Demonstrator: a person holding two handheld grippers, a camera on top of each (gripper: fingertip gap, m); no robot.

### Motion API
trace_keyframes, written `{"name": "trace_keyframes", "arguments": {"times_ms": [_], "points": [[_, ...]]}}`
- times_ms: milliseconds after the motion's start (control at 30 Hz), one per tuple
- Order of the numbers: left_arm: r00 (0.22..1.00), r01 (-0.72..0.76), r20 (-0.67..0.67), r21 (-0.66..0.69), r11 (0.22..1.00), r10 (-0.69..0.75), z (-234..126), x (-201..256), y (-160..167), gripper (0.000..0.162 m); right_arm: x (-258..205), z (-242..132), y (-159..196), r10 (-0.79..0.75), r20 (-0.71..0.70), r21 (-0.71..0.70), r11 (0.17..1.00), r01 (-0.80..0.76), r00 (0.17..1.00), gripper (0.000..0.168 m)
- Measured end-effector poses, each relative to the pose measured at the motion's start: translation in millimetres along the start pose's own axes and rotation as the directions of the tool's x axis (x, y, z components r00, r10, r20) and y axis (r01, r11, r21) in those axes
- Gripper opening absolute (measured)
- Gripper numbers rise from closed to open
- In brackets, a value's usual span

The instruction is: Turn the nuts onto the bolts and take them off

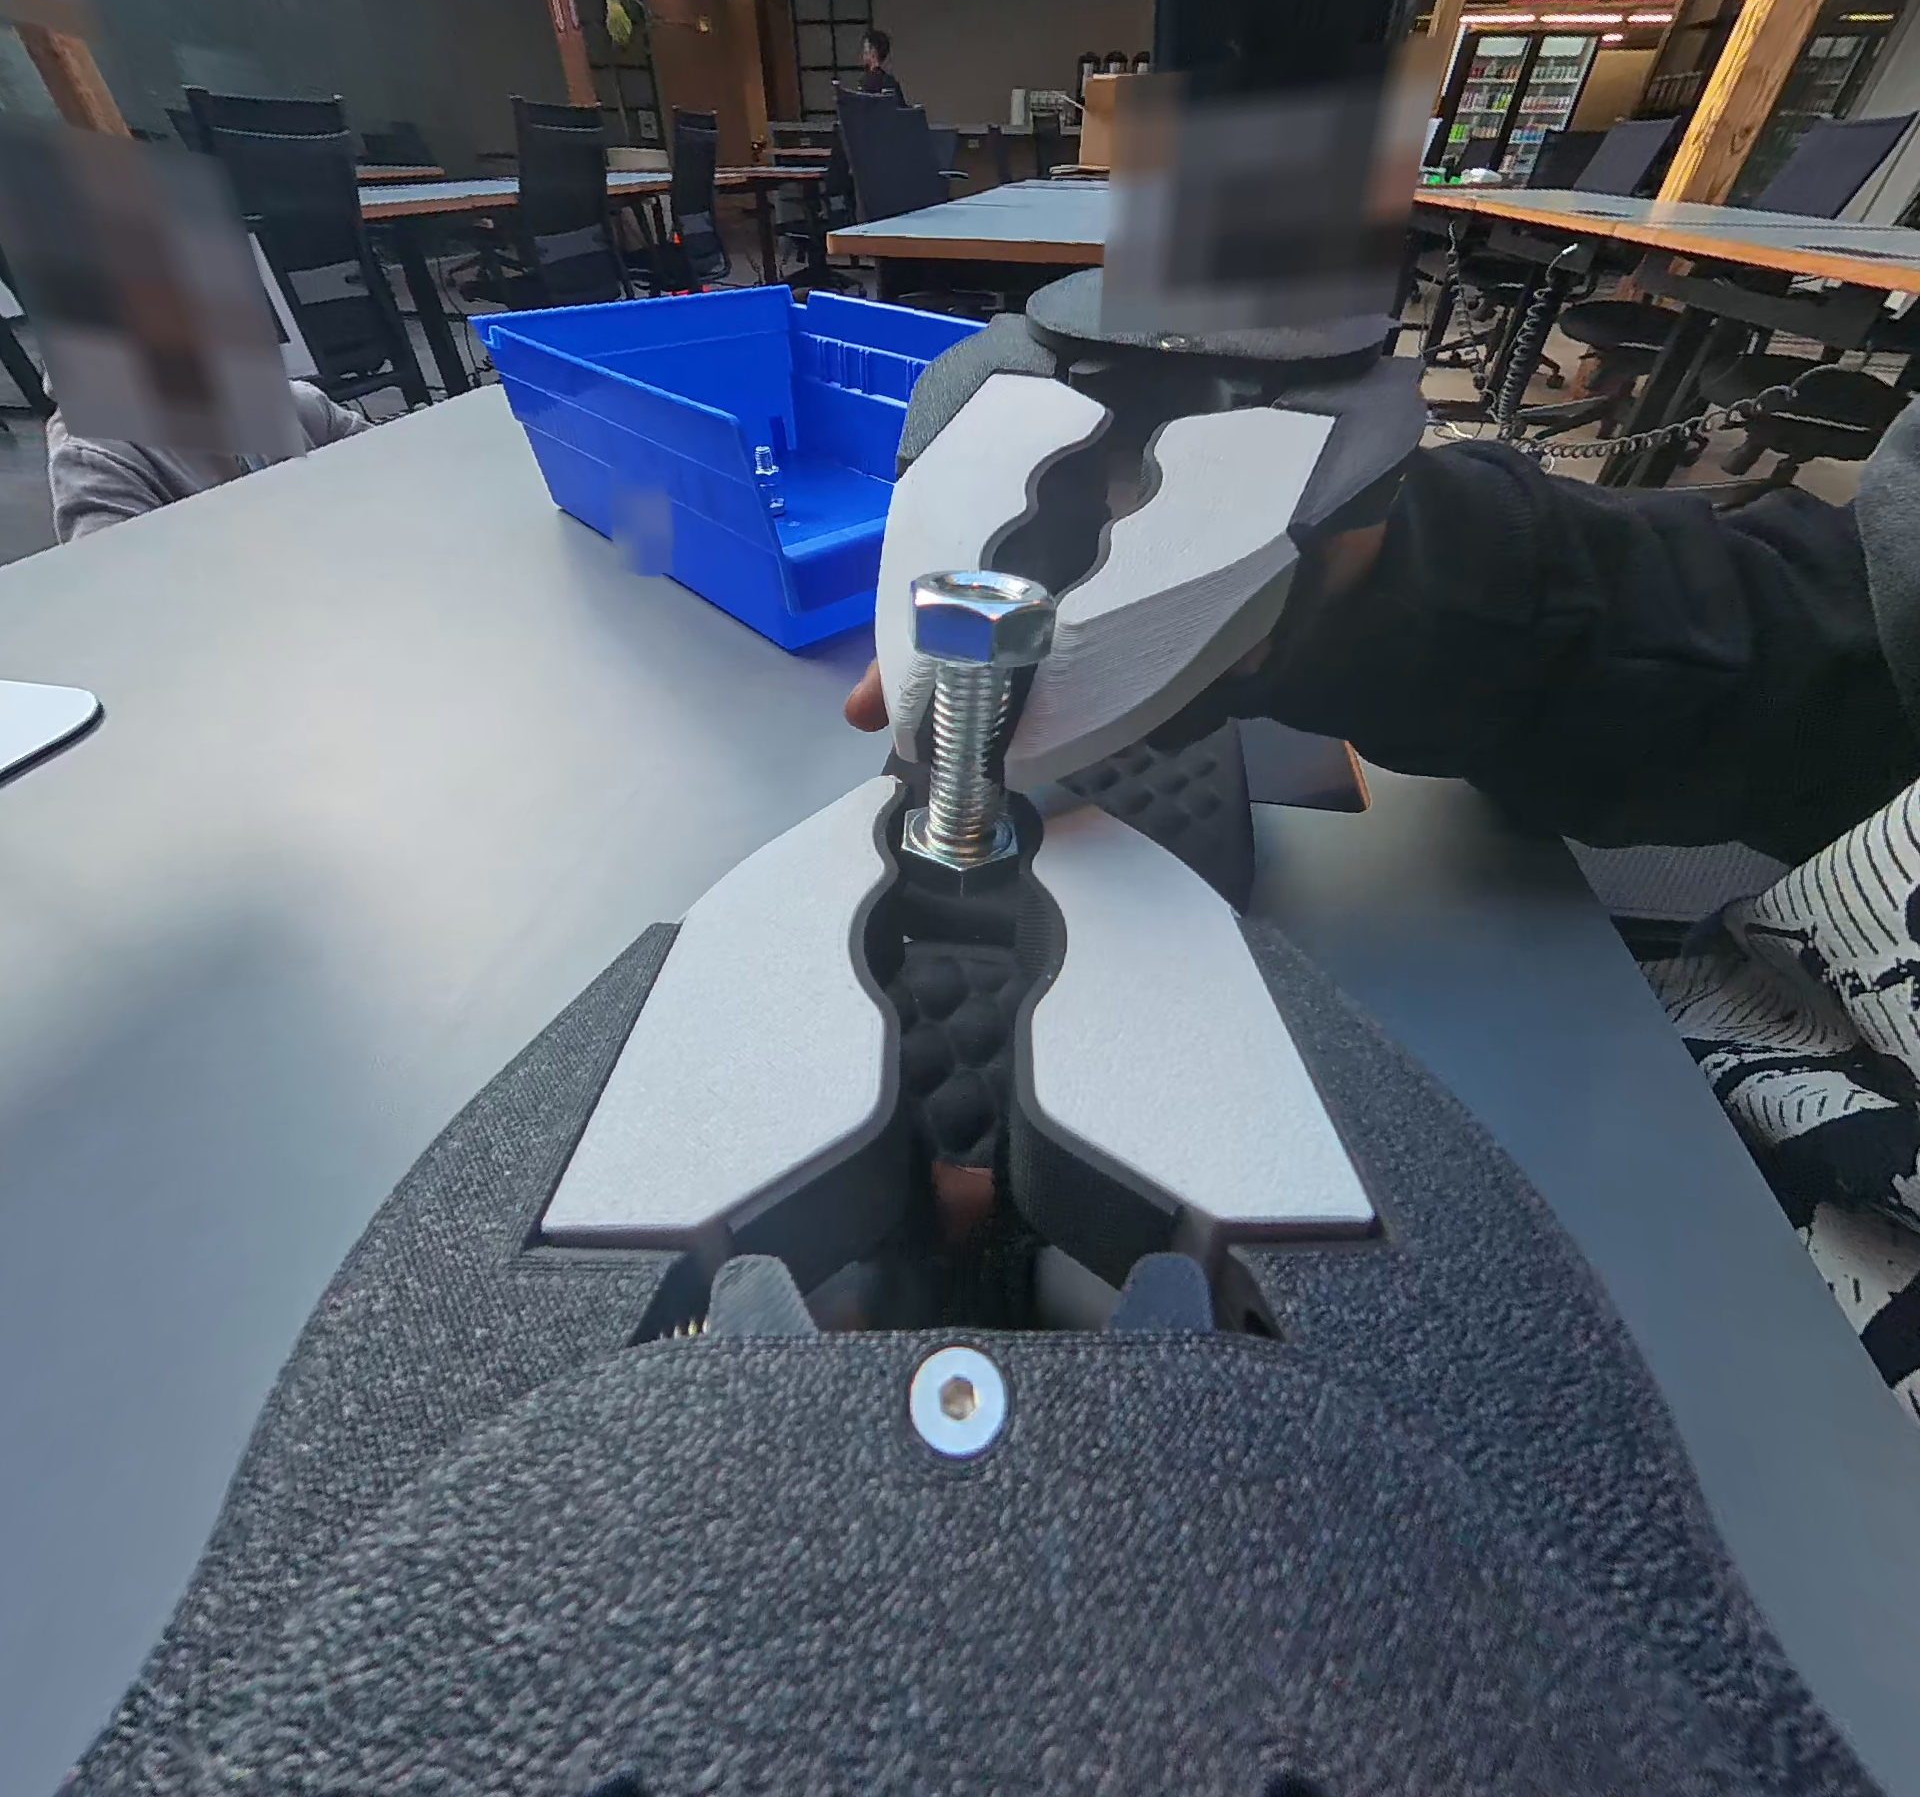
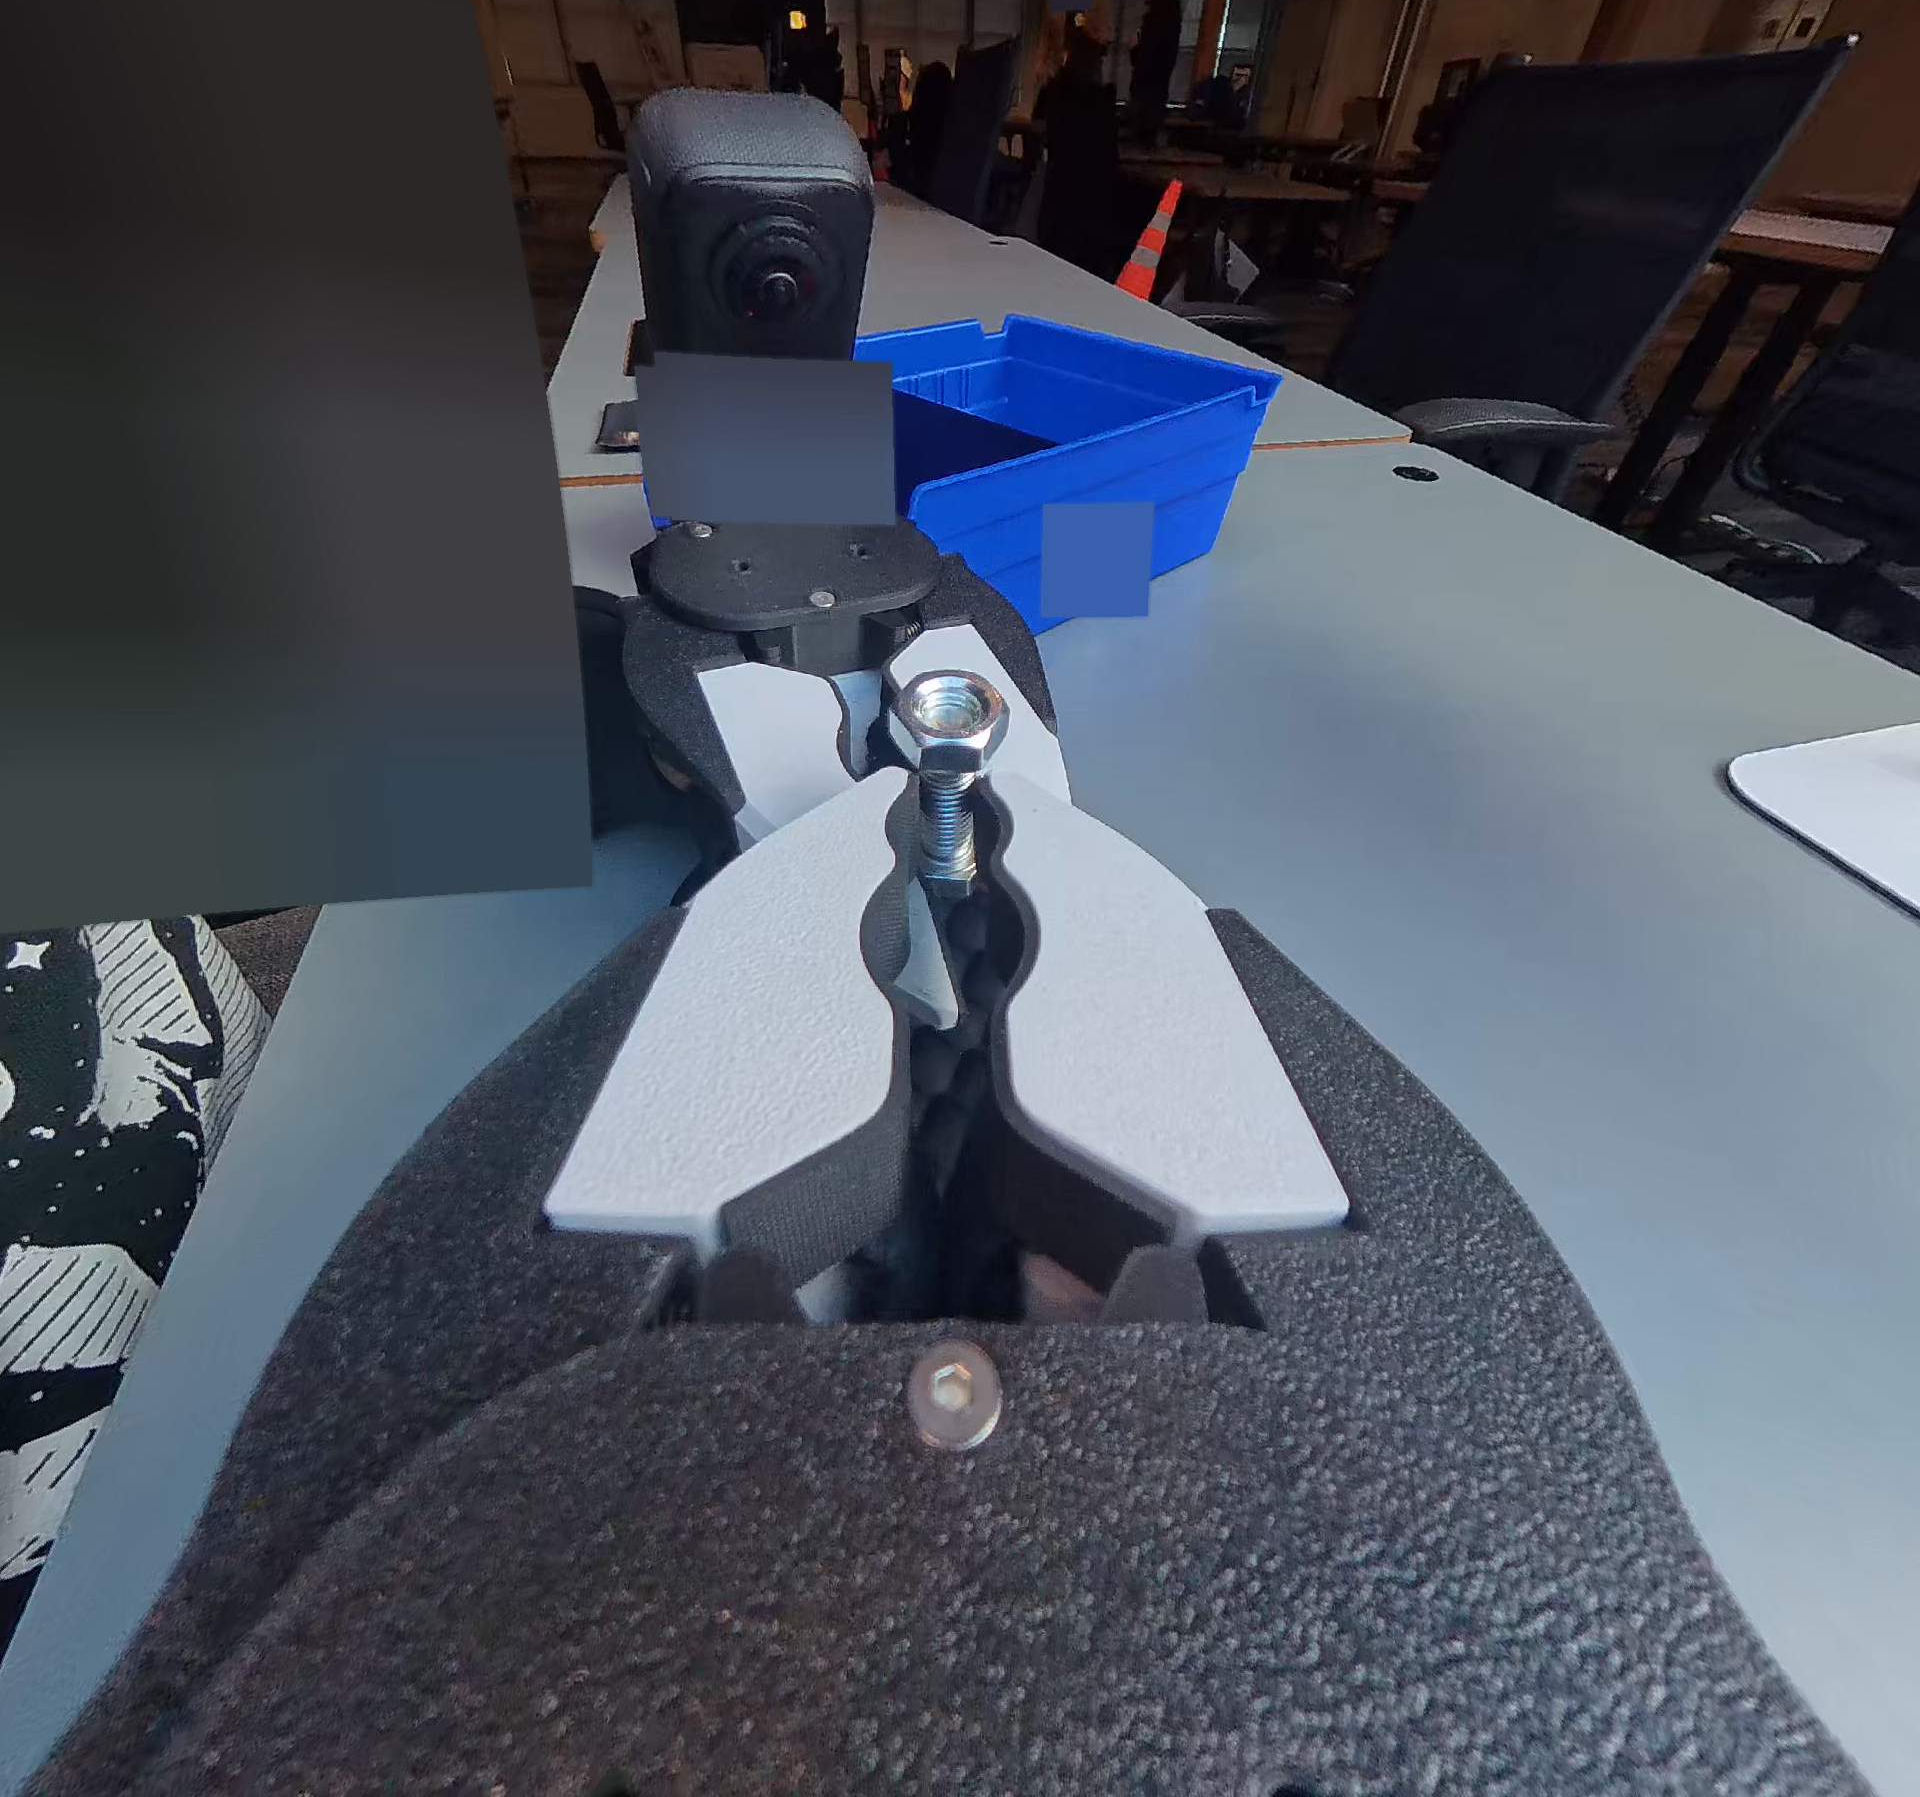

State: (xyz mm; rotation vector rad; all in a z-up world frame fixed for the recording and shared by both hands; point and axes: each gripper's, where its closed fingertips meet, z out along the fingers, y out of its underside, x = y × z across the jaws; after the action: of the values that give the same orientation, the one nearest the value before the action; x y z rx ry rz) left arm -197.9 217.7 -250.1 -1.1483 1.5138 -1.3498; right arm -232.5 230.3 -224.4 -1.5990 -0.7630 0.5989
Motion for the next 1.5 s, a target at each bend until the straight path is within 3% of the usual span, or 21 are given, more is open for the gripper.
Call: {"name": "trace_keyframes", "arguments": {"times_ms": [367,533,667,1267,1433,1500], "points": [[1.0,-0.022,0.005,-0.008,1.0,0.022,0.1,1.4,1.2,0.015,-2.5,-0.8,0.6,0.02,0.018,0.01,1.0,-0.021,1.0,0.011],[1.0,-0.009,0.0,-0.008,1.0,0.009,0.1,0.7,1.2,0.015,-9.3,1.1,-4.3,0.046,0.07,0.022,0.999,-0.047,0.997,0.06],[1.0,0.003,-0.007,0.003,1.0,-0.003,-0.7,0.6,0.1,0.015,-18.6,9.2,-20.1,0.015,0.108,0.103,0.994,-0.026,0.994,0.077],[0.998,0.069,-0.005,0.05,0.996,-0.069,-5.3,-6.4,-5.1,0.015,-16.8,-2.7,-23.9,0.003,0.078,0.114,0.993,-0.012,0.997,0.056],[0.997,0.073,-0.004,0.055,0.996,-0.073,-5.8,-7.1,-5.7,0.015,-24.0,-10.2,-24.6,-0.013,0.103,0.132,0.991,-0.001,0.995,0.025],[0.998,0.069,-0.005,0.053,0.996,-0.069,-5.6,-6.6,-5.5,0.015,-19.4,-11.5,-25.4,-0.018,0.074,0.143,0.99,0.008,0.997,0.022]]}}
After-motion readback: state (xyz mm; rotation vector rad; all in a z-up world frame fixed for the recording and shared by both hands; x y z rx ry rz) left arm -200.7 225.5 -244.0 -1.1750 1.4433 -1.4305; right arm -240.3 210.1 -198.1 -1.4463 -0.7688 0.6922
